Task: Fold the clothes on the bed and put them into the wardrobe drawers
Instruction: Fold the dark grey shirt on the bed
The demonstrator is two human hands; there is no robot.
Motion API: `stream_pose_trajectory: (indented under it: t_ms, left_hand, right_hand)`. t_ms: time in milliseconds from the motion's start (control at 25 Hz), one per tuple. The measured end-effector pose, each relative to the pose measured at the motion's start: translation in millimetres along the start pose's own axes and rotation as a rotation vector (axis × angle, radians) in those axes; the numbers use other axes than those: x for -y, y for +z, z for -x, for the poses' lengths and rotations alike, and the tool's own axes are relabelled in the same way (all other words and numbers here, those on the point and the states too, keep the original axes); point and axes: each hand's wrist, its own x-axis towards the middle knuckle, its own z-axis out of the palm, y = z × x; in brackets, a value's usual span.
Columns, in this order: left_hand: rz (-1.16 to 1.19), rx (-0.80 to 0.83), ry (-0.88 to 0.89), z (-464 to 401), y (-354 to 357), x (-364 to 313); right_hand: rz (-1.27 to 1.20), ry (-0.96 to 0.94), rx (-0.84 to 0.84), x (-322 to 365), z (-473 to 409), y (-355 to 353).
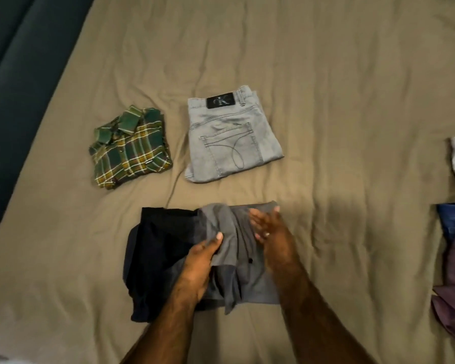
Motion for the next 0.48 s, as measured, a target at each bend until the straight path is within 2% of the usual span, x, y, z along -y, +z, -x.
stream_pose_trajectory:
  t_ms: [80,120,160,200,280,320,400,480]
  left_hand:
    - [-0.011,-0.316,-0.082,-7.3,-24.1,-3.9]
    - [0.043,-0.362,-0.131,-7.8,-43.9,-1.0]
    - [0.100,-0.331,-0.135,-12.9,-52.5,1.0]
    - [0.070,-0.248,-0.093,-11.0,-52.1,5.2]
    - [-0.247,-0.107,0.080,-5.5,-42.0,19.0]
    - [-0.400,-0.102,0.206,-6.4,-44.1,29.4]
    - [-0.543,-0.233,0.354,-13.4,-44.7,30.8]
    - [-0.691,-0.490,0.451,-16.7,-45.0,13.9]
  right_hand:
    - [0.250,-0.306,-0.391,5.9,15.6,-12.5]
    - [0.385,-0.390,-0.494,1.3,23.8,-19.2]
    - [0.584,-0.433,-0.569,0.6,27.5,-27.7]
    - [0.714,-0.403,-0.557,-6.9,24.9,-39.0]
    - [0.681,-0.246,-0.424,-10.5,23.2,-52.4]
    - [0.629,-0.187,-0.342,-8.7,27.0,-54.4]
    - [0.518,-0.062,-0.220,0.5,33.4,-61.9]
    - [0.545,-0.092,-0.216,5.2,44.6,-59.8]
